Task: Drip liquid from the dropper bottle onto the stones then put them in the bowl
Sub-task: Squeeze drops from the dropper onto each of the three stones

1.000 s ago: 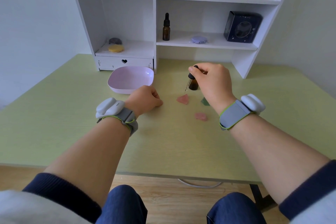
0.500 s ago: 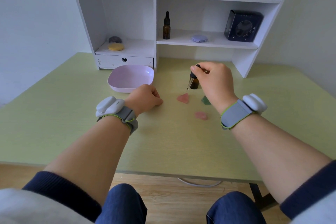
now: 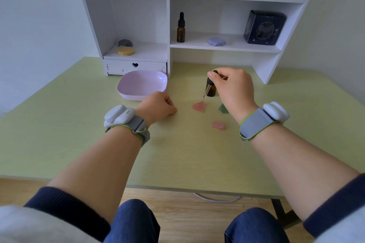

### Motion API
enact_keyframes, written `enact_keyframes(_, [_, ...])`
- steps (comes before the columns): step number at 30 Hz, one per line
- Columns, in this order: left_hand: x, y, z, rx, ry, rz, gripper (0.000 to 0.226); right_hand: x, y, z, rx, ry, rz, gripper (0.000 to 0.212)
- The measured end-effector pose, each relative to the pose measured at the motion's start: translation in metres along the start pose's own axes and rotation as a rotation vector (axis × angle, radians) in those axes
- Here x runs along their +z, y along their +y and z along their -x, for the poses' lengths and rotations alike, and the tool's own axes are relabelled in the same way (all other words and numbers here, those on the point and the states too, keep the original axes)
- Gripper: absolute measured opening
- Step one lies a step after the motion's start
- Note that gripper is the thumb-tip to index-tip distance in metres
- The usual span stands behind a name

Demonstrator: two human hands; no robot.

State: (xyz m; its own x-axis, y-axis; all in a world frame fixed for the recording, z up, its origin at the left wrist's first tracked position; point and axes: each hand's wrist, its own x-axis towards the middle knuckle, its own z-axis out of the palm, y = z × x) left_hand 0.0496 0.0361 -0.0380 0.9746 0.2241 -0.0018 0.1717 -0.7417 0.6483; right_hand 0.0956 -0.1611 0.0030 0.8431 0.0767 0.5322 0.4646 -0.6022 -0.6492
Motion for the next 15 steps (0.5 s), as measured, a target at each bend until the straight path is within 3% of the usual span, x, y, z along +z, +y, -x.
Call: enact_keyframes(15, [0.0007, -0.0011, -0.0007, -0.005, 0.003, -0.007, 0.010, -0.0027, -0.0016, 0.0013, -0.013, -0.001, -0.013, 0.029])
